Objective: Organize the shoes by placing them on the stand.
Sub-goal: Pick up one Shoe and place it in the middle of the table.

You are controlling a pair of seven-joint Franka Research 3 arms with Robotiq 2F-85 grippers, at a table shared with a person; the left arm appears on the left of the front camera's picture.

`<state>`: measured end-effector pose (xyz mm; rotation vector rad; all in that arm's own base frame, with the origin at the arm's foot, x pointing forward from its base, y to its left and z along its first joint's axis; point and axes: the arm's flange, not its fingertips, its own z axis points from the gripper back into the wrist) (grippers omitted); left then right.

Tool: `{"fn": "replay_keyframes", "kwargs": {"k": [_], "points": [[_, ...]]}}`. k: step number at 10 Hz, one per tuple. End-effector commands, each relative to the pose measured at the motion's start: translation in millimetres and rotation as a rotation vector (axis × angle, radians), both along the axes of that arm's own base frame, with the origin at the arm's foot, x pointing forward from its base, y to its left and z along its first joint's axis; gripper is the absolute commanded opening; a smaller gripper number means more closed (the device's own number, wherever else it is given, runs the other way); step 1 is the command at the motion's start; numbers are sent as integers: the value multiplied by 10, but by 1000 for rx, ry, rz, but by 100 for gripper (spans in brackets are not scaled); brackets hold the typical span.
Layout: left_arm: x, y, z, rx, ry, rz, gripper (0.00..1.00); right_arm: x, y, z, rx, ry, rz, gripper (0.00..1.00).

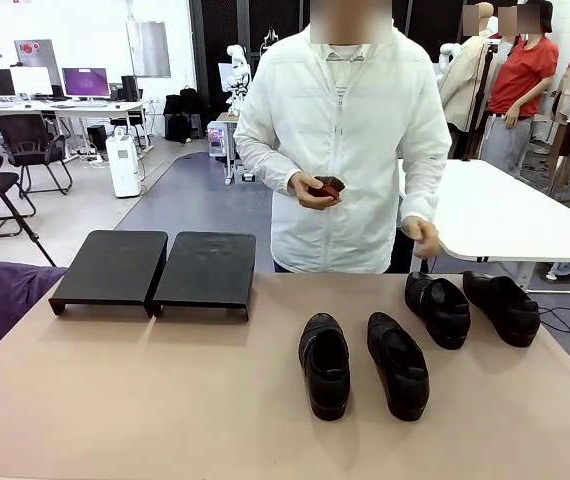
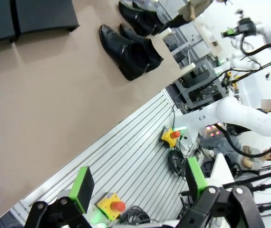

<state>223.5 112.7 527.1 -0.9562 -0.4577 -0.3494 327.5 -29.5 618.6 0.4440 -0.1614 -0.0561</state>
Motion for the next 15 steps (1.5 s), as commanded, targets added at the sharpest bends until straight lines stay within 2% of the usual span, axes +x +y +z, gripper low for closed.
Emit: {"fn": "replay_keyframes", "kwargs": {"k": [1, 2, 4, 6, 7, 11, 14, 15], "points": [[-4, 0, 8, -14, -20, -12, 100, 521, 817, -401, -83, 26, 123, 100], [-4, 0, 8, -14, -20, -12, 100, 654, 1377, -711, -112, 45, 179, 100], [-4, 0, 8, -14, -20, -12, 100, 737, 2186, -1367, -151, 107, 195, 100], [-4, 0, 8, -14, -20, -12, 100, 751, 2642, -1786, -205, 42, 147, 100], [-4, 0, 8, -14, -20, -12, 100, 764, 2775, -1983, -222, 14, 127, 100], [-4, 0, 8, -14, -20, -12, 100, 932, 2950, -2515, -240, 5, 94, 100], [-4, 0, 8, -14, -20, -12, 100, 990, 2923, -2674, -240, 54, 86, 100], [-4, 0, 8, -14, -20, -12, 100, 991, 2902, -2670, -255, 59, 94, 46]]}}
